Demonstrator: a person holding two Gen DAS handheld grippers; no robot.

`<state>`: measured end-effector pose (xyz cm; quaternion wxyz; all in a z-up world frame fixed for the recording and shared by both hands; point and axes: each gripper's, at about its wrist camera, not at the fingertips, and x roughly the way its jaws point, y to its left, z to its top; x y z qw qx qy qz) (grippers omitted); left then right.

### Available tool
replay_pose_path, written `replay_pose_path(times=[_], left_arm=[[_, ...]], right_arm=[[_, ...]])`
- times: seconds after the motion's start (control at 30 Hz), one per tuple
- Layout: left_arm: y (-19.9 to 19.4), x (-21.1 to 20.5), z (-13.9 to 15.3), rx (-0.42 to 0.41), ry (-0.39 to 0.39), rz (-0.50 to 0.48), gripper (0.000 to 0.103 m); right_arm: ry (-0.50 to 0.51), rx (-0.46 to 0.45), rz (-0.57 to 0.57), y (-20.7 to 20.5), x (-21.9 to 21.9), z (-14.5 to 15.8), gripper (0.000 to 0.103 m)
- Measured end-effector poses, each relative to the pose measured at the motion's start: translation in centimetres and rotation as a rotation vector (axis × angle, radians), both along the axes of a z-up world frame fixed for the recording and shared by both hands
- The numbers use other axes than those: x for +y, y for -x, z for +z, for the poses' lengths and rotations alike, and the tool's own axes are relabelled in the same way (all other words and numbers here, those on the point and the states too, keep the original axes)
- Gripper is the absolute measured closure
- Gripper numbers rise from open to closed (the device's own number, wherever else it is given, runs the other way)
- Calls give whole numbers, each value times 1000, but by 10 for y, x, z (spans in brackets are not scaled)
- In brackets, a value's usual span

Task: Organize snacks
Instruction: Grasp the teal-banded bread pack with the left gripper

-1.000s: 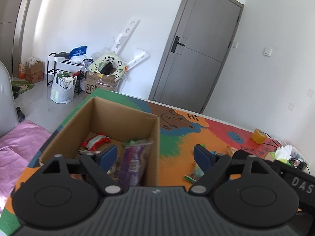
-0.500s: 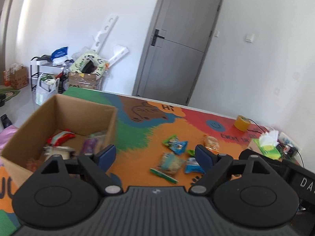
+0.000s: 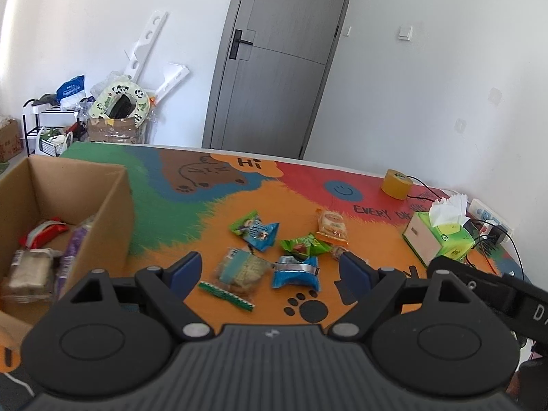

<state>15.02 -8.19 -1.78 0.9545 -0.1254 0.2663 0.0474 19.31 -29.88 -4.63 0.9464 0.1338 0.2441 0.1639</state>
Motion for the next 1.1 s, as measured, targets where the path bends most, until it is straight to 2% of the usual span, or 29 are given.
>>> replay_pose_path(times=[0.6, 0.73, 0.97, 1.1], left_arm=[[-41, -12, -38, 92, -42, 1, 17], [-50, -9, -46, 111, -53, 26, 17], [-66, 5, -61, 136, -29, 98, 18], [-79, 9, -68, 178, -43, 106, 19]], right_arm=[[-32, 84, -72, -35, -26, -39, 0], [-40, 111, -70, -43, -28, -49, 0], [-40, 143, -51, -60, -22, -61, 0], [-31, 155, -46, -73, -16, -63, 2]])
